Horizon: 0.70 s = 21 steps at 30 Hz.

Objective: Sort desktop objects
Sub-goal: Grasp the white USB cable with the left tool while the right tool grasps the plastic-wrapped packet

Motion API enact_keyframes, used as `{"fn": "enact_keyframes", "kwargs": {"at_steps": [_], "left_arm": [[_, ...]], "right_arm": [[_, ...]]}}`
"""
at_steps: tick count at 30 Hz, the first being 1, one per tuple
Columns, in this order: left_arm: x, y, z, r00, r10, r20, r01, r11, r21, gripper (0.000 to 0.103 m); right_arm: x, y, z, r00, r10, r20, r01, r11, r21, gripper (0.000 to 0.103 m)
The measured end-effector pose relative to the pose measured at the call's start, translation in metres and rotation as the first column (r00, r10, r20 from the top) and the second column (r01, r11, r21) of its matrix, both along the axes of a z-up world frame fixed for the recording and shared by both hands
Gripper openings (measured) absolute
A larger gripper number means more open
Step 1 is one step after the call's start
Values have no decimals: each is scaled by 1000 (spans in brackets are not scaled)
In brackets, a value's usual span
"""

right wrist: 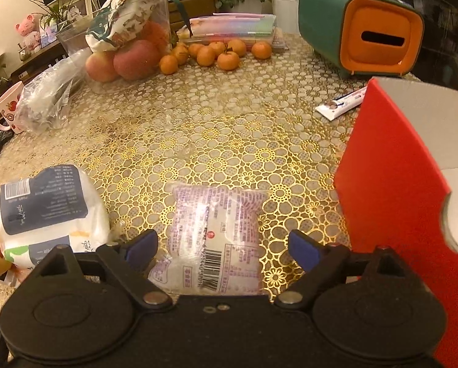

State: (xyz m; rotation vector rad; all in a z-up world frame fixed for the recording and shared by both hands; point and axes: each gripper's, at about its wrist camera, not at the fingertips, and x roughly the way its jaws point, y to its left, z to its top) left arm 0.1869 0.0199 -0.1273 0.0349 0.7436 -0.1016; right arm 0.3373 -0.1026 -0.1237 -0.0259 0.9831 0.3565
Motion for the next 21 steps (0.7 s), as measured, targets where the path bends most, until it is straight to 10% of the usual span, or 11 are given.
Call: {"fn": "enact_keyframes", "kwargs": {"at_steps": [21], "left_arm": [[-4, -11, 5, 998, -68, 18, 68, 998, 8, 21]], "right_arm": [[-2, 6, 1, 1000, 19, 16, -19, 1000, -7, 57]]}}
